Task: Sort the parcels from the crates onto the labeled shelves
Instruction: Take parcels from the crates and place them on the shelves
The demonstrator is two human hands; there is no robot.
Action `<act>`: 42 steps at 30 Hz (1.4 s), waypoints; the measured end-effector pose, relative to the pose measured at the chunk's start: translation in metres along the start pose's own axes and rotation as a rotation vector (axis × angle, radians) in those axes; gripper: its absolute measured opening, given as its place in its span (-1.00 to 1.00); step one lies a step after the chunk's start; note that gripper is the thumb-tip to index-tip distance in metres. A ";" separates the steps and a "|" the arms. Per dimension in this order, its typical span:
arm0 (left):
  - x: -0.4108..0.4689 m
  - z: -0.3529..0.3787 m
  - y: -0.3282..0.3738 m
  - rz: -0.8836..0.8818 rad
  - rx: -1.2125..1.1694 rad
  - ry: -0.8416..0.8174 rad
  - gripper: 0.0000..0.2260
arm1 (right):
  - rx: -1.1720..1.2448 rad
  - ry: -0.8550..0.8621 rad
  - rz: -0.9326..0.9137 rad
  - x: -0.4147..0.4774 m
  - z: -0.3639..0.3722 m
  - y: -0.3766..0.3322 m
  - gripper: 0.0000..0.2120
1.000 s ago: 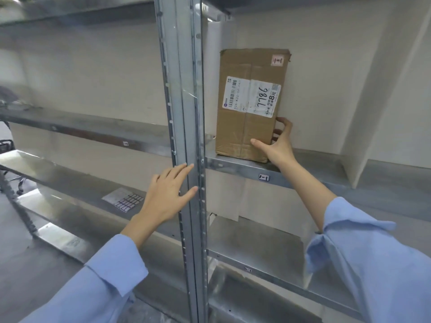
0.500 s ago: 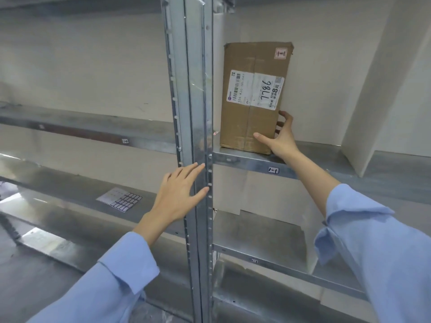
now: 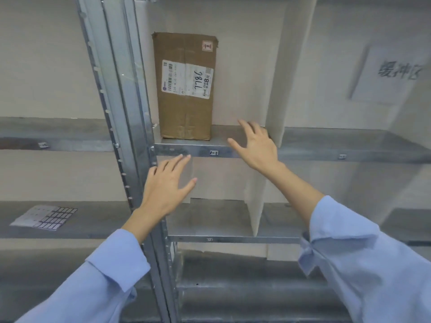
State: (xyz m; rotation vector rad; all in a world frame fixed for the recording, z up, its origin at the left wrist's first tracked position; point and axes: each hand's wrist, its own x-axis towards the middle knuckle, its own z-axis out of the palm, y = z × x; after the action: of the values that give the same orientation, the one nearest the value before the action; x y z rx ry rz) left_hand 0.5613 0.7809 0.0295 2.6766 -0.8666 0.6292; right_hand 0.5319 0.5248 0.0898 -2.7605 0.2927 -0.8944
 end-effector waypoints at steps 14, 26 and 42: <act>0.042 0.050 0.288 0.476 -0.206 -0.081 -0.28 | -0.506 -0.068 0.312 -0.172 -0.161 0.219 -0.35; -0.027 0.079 0.626 0.819 -0.376 -0.167 -0.30 | -0.647 -0.095 0.753 -0.410 -0.351 0.421 -0.37; -0.114 0.108 0.993 1.188 -0.572 -0.224 -0.41 | -0.711 0.055 1.172 -0.608 -0.514 0.605 -0.36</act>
State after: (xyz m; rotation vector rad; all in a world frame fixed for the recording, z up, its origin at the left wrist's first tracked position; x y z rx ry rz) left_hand -0.0874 0.0143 -0.0112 1.5313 -2.2751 0.1860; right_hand -0.3293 0.0253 -0.0044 -2.2956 2.2514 -0.5430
